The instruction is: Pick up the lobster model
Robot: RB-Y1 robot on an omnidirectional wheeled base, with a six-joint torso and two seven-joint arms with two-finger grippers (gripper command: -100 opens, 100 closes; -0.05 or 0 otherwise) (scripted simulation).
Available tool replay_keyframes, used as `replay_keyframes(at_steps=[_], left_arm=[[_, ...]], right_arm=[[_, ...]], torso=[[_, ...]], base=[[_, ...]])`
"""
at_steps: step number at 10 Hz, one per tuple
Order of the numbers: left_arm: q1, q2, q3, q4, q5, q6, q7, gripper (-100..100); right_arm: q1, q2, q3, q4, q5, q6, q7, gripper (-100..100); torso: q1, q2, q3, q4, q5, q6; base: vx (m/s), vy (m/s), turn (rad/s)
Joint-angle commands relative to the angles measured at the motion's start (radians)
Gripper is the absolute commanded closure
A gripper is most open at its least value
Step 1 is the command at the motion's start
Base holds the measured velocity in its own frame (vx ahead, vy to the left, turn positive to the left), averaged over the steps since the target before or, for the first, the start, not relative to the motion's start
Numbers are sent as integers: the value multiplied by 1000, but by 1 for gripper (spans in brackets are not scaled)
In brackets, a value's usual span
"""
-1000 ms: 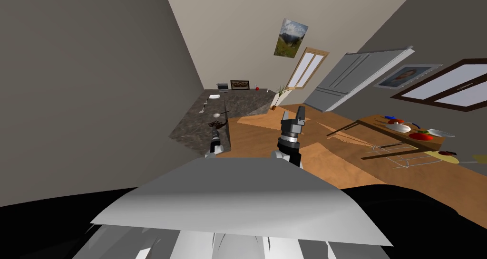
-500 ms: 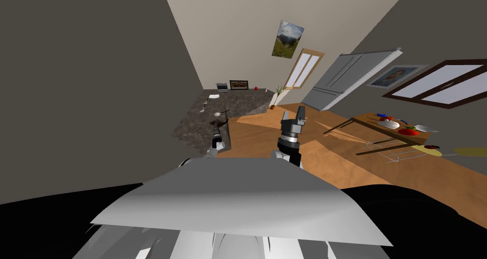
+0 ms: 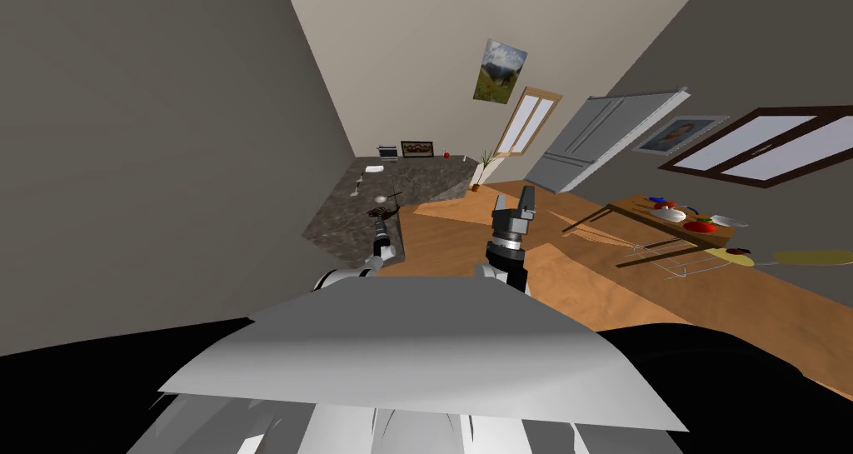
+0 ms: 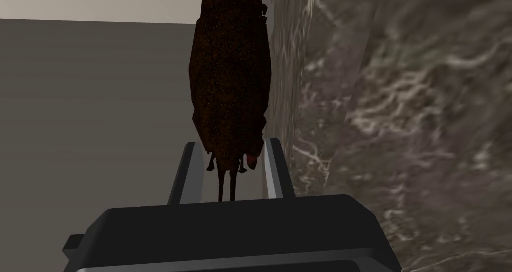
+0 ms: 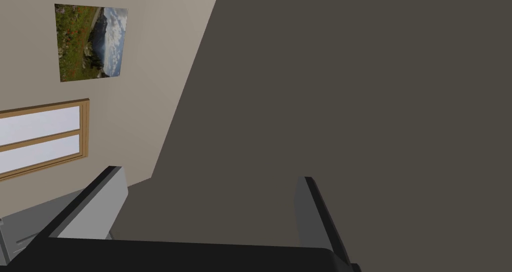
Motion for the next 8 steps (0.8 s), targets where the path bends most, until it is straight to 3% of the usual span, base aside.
replay_keyframes(at_steps=[1, 3, 4, 5, 6, 8], left_arm=[[0, 0, 0, 0, 0, 0, 0, 100], [0, 0, 0, 0, 0, 0, 0, 100], [0, 0, 0, 0, 0, 0, 0, 0], [50, -1, -11, -50, -36, 29, 28, 100], [47, -1, -11, -21, -36, 29, 28, 100], [66, -1, -11, -73, -36, 29, 28, 100]], right_arm=[[0, 0, 0, 0, 0, 0, 0, 0], [0, 0, 0, 0, 0, 0, 0, 0], [0, 0, 0, 0, 0, 0, 0, 0], [0, 0, 0, 0, 0, 0, 0, 0], [0, 0, 0, 0, 0, 0, 0, 0], [0, 0, 0, 0, 0, 0, 0, 0]], torso=[[0, 0, 0, 0, 0, 0], [0, -1, -1, 0, 0, 0], [0, -1, -1, 0, 0, 0], [0, -1, 0, 0, 0, 0], [-2, -4, -2, -1, 0, -1], [-1, -5, -3, -1, 0, 0]], base=[[0, 0, 0], [0, 0, 0], [0, 0, 0], [76, -31, 111], [101, -36, 67], [37, -12, -9]])
